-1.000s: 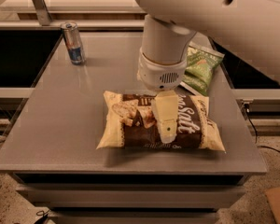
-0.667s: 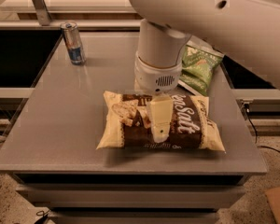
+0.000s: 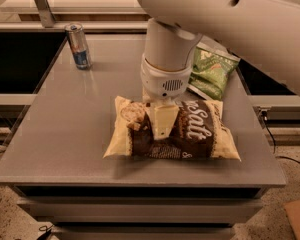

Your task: Move brown chip bag near redbull can

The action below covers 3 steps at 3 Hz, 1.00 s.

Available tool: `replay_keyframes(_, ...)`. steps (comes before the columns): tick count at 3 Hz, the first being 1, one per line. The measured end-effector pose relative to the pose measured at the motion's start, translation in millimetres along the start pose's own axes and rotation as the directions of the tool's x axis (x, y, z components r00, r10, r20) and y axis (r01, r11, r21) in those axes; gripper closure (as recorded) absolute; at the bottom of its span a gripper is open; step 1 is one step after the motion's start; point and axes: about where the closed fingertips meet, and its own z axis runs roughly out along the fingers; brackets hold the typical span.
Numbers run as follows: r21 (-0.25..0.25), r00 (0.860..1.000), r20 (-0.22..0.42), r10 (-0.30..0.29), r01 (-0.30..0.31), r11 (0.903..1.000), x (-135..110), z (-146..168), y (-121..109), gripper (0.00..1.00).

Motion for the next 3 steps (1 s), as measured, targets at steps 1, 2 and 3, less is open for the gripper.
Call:
replay_keyframes(1, 0.023, 1.000, 0.026, 0.007, -0.008, 0.9997, -5, -16, -6, 0.87)
replay_keyframes(2, 0.075, 0.998, 0.065, 0.015, -0.019, 0.9970, -11, -44, -13, 1.00)
replay_keyframes(3, 0.134, 0.996, 0.090, 0.002, -0.014, 0.9909, -21, -69, -29, 1.00)
